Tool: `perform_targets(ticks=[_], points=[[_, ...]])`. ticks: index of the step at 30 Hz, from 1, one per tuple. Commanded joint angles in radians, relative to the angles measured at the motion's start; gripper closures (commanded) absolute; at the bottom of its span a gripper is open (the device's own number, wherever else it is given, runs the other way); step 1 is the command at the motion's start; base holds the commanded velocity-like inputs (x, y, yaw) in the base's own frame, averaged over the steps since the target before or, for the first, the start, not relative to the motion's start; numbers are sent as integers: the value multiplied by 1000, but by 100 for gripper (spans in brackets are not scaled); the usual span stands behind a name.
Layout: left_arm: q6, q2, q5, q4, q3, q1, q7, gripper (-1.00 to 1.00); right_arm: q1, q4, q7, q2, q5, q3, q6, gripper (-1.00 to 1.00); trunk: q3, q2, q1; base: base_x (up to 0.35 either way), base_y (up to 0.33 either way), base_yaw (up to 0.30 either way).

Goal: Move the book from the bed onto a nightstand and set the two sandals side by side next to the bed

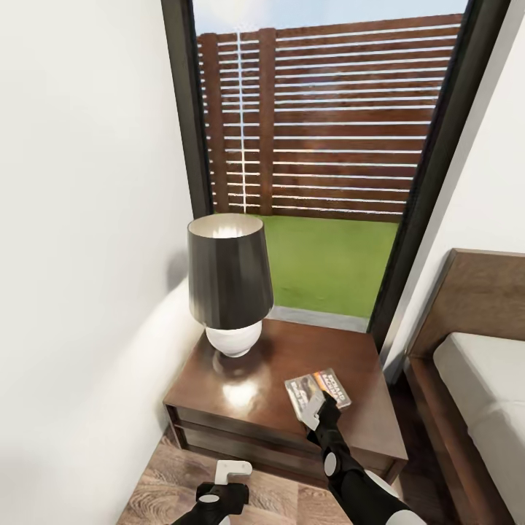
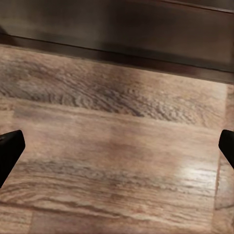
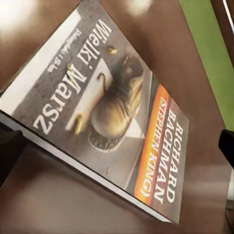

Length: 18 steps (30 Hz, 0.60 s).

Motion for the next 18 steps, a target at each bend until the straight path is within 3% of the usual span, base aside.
perform_targets(ticks=[1, 6, 18], points=[[4, 1, 6, -2, -8, -1, 8, -100, -1, 0, -5, 0, 10, 4, 9, -100, -1, 0, 0, -15, 0, 0], [4, 1, 6, -2, -8, 0, 8, -100, -1, 0, -5, 0, 10, 4, 9, -100, -1, 0, 0, -182, 44, 0], [4, 1, 6, -2, -8, 0, 8, -100, -1, 0, -5, 0, 10, 4, 9, -100, -1, 0, 0, -296, 82, 0]])
